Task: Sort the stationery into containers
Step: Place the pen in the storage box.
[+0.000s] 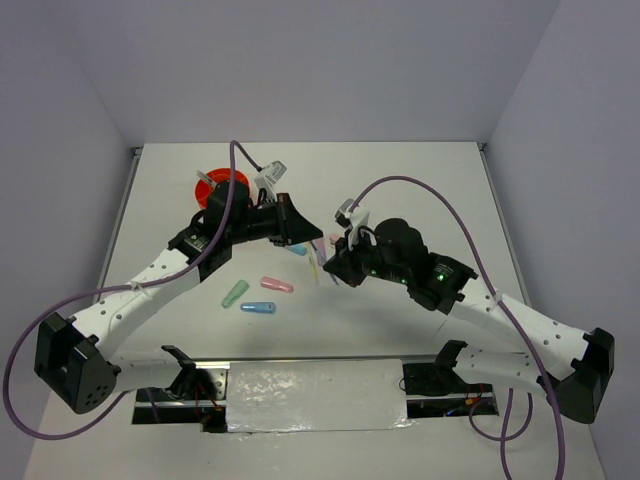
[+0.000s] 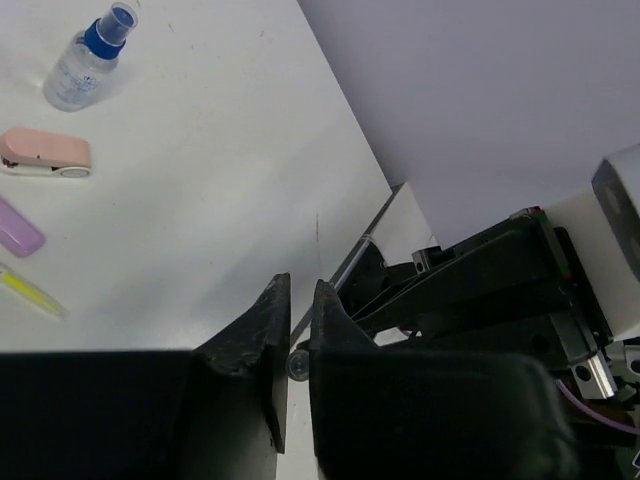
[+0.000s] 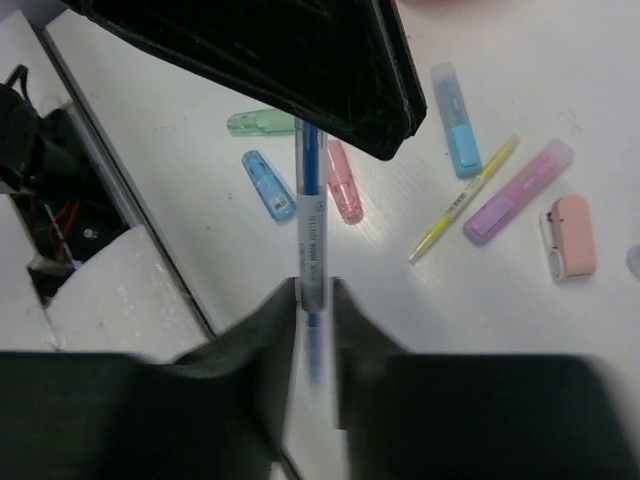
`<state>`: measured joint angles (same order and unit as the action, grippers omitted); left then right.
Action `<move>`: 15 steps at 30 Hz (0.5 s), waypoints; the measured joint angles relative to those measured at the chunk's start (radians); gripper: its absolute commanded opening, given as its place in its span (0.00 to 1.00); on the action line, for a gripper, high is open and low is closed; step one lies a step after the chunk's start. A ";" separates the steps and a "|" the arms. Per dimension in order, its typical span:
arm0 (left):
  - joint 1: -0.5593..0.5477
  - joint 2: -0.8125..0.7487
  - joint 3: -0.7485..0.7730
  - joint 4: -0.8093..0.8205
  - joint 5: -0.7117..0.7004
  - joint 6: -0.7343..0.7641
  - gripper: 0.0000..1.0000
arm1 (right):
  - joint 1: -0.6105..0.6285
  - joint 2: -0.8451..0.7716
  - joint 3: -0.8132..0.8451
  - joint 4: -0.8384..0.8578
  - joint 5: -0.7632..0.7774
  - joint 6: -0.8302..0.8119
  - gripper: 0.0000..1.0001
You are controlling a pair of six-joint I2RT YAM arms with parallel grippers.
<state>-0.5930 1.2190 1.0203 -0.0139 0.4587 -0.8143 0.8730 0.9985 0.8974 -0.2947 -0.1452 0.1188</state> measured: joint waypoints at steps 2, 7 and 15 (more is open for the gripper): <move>-0.002 0.007 0.003 -0.005 0.000 0.008 0.00 | 0.000 0.000 0.000 -0.005 0.011 0.003 0.97; -0.013 0.037 0.111 -0.167 -0.161 0.112 0.00 | 0.003 -0.038 -0.006 0.007 0.097 0.012 1.00; 0.059 0.194 0.402 -0.323 -0.787 0.242 0.00 | 0.005 -0.075 -0.006 -0.029 0.277 0.058 1.00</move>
<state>-0.5339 1.4128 1.4220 -0.3367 -0.3283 -0.5724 0.8776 0.9237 0.8917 -0.3241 0.1318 0.1768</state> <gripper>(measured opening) 0.197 0.994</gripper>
